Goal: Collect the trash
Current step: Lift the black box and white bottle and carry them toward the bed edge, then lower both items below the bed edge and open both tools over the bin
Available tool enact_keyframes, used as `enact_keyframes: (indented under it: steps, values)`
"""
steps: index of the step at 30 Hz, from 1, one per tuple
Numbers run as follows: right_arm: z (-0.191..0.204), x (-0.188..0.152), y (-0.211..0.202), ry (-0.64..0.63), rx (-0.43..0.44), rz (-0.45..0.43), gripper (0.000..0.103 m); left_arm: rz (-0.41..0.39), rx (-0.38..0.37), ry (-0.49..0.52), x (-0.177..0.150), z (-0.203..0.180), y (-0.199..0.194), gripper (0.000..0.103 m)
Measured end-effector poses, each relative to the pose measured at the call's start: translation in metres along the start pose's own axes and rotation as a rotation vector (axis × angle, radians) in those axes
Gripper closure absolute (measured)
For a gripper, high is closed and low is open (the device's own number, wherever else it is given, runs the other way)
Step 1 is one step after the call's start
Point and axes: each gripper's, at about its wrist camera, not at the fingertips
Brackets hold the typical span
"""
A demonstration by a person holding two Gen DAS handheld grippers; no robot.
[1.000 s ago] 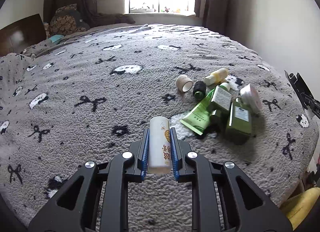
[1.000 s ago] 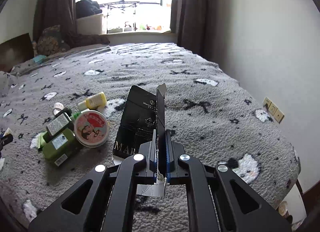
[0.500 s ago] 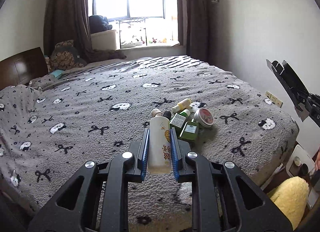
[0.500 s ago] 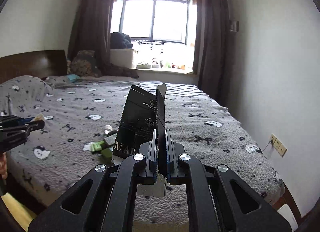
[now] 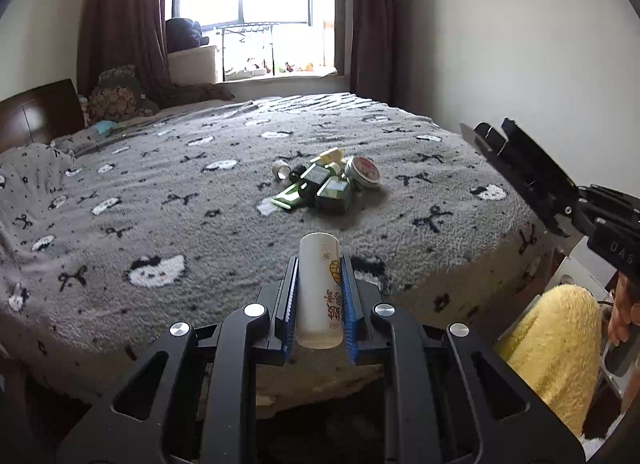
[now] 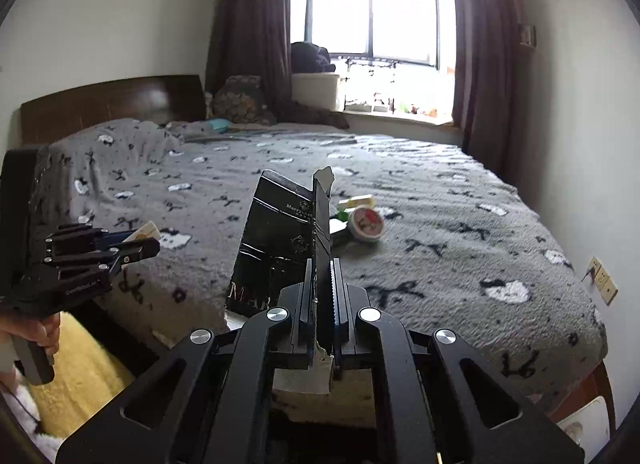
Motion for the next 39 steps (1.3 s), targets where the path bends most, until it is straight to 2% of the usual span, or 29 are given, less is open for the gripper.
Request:
enact_keyframes:
  steps: [7, 17, 23, 30, 36, 39]
  values:
    - [0.017, -0.065, 0.025, 0.039, 0.061, 0.212, 0.095, 0.13, -0.031, -0.047, -0.056, -0.003, 0.012, 0.085]
    - [0.036, -0.131, 0.048, 0.076, 0.116, 0.409, 0.095, 0.329, -0.053, -0.082, -0.13, -0.006, 0.036, 0.085]
    - [0.037, -0.171, 0.07, 0.132, 0.142, 0.569, 0.095, 0.484, -0.084, -0.14, -0.177, -0.002, 0.059, 0.085]
    - [0.031, -0.205, 0.09, 0.208, 0.146, 0.707, 0.095, 0.623, -0.123, -0.179, -0.21, 0.001, 0.086, 0.085]
    - [0.035, -0.236, 0.109, 0.223, 0.167, 0.821, 0.095, 0.702, -0.132, -0.12, -0.231, -0.013, 0.102, 0.085]
    - [0.03, -0.248, 0.115, 0.245, 0.137, 0.856, 0.095, 0.737, -0.129, -0.118, -0.239, -0.014, 0.107, 0.085]
Point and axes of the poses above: each gripper's, at about its wrist camera, not at the fingertips, and y roughly the way its jaws point, z to its left, x to its top, and after that the axes turned 13 degrees about -z, right-handed
